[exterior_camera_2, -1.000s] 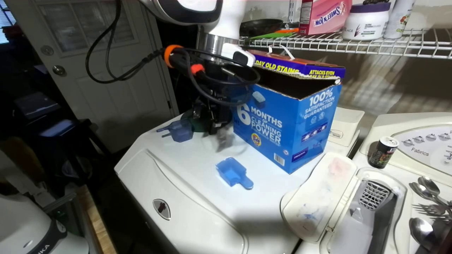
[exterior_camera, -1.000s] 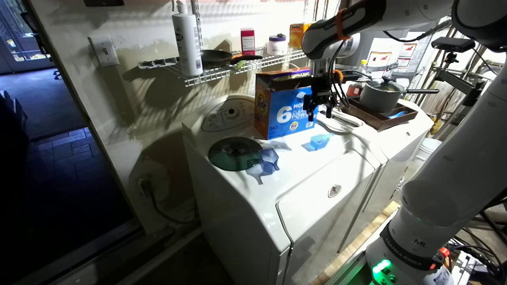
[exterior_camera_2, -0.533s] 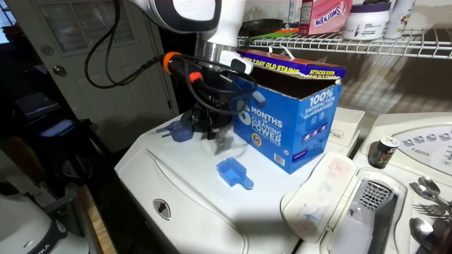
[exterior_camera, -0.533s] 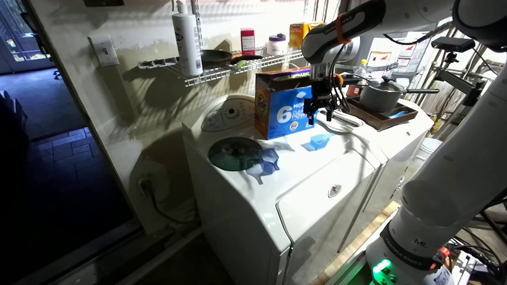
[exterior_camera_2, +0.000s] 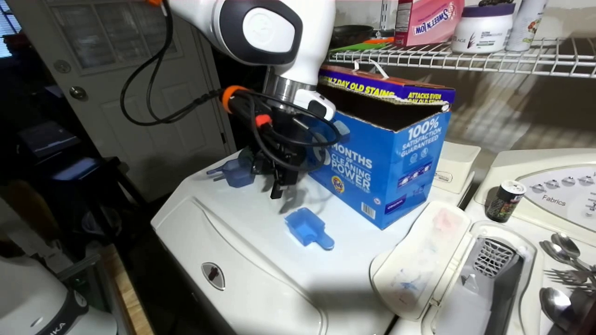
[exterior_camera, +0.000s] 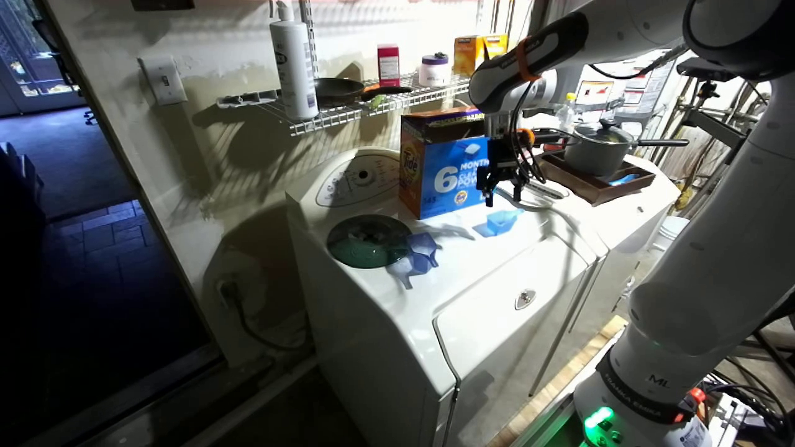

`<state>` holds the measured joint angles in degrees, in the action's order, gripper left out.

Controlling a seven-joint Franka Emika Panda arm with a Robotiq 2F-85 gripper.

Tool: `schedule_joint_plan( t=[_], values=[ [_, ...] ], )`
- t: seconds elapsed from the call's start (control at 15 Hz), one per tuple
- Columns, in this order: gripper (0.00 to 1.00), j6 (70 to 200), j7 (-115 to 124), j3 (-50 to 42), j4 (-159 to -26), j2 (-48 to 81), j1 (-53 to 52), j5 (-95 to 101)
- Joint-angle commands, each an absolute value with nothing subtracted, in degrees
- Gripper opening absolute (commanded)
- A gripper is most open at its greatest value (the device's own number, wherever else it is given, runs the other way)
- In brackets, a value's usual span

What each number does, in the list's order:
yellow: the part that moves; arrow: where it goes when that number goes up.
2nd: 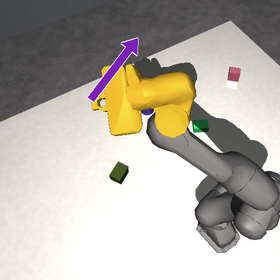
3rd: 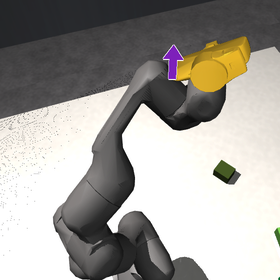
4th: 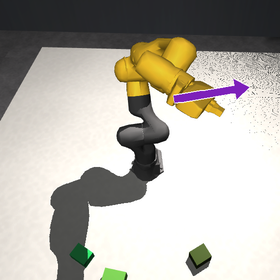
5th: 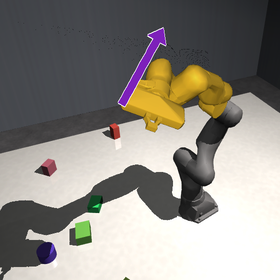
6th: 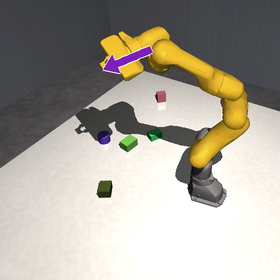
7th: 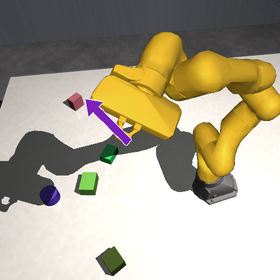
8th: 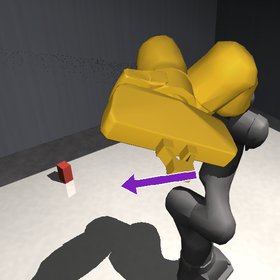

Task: Close the lid of the blue box, then put the right blue object on the box

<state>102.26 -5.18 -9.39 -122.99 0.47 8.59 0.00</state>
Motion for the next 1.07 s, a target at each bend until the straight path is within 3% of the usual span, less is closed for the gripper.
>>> schedule_joint_plan(
  t=[0.0,1.0],
  values=[
    [1.0,103.44,-3.32,-9.49,-122.89,1.61,8.99,1.54],
    [1.0,129.5,-2.43,-9.63,-131.42,2.38,9.16,1.95]
  ],
)
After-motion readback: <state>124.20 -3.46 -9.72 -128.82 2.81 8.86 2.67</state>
